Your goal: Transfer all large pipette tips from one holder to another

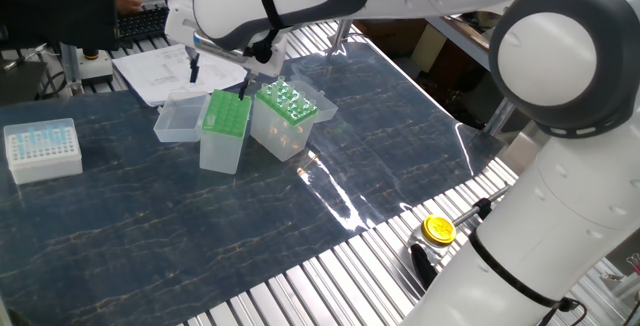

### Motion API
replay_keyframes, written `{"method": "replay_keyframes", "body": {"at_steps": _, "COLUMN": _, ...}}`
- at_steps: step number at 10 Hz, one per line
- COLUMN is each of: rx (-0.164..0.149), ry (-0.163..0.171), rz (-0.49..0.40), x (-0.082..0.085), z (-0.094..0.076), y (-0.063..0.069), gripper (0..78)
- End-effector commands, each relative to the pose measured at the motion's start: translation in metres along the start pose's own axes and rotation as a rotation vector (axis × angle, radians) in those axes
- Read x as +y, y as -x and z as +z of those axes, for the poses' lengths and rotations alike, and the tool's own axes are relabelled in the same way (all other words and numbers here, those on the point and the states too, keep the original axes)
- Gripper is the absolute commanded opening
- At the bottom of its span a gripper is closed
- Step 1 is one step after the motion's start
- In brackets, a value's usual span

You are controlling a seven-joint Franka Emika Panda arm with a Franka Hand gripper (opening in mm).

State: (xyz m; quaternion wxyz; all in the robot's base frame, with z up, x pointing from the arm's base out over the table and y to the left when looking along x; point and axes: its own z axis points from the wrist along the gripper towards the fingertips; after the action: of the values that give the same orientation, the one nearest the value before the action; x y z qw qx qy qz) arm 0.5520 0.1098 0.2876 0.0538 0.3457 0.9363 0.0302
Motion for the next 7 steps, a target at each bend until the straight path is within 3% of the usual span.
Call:
{"method": "replay_keyframes", "body": {"at_steps": 1, "rx": 0.032, "ry": -0.023, "rz": -0.138, "x": -0.007, "z": -0.008, "y": 0.008, "gripper": 77.4}}
{"method": "replay_keyframes", "body": {"at_steps": 4, "rx": 0.024, "ry": -0.034, "rz": -0.136, "x": -0.008, "z": -0.007, "y": 0.011, "gripper": 77.4}}
{"method": "replay_keyframes", "body": {"at_steps": 7, "rx": 0.028, "ry": -0.033, "rz": -0.198, "x": -0.017, "z": -0.010, "y": 0.020, "gripper": 77.4}}
